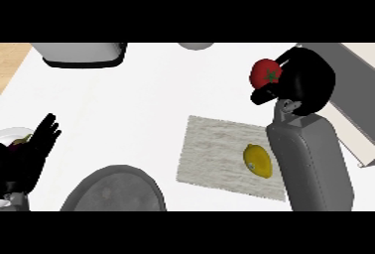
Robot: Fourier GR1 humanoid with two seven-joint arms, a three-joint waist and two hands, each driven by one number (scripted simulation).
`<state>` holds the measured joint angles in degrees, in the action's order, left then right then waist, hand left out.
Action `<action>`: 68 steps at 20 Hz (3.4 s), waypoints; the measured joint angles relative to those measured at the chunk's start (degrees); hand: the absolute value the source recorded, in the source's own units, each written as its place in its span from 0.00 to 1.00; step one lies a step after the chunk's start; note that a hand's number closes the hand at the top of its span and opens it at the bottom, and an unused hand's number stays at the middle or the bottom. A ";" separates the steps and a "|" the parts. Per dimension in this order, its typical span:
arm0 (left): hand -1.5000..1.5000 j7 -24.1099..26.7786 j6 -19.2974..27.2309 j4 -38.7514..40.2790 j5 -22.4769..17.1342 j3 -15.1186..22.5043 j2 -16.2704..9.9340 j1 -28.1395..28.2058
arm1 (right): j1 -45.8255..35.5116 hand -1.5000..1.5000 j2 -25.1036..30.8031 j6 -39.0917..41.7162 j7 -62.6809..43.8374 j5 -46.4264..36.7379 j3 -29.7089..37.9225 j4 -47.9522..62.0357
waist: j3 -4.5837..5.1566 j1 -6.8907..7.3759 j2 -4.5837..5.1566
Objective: Pick the tomato from the placemat and place it in the tiered shelf
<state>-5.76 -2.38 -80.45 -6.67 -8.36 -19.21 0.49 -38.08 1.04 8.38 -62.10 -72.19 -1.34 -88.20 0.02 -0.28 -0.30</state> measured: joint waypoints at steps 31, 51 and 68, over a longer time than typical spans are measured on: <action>0.50 -0.89 -1.09 -1.42 0.83 -0.69 0.81 0.13 | -27.47 1.00 10.52 20.08 5.63 -15.62 19.34 -6.60 | 0.04 0.34 0.08; 0.50 -0.83 -2.42 -2.22 1.51 -1.91 1.34 0.42 | -20.33 1.00 22.11 9.98 10.97 -12.56 30.77 8.88 | -0.02 0.60 0.35; 0.50 -1.66 -2.98 -1.66 2.61 -2.84 1.94 -0.90 | -13.30 0.00 26.16 -2.53 11.48 -5.06 32.62 14.00 | -0.02 0.52 0.30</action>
<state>-7.42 -5.36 -82.12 -4.06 -11.21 -17.27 -0.41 -51.38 27.20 5.85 -50.63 -77.25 31.28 -74.19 -0.01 0.24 0.00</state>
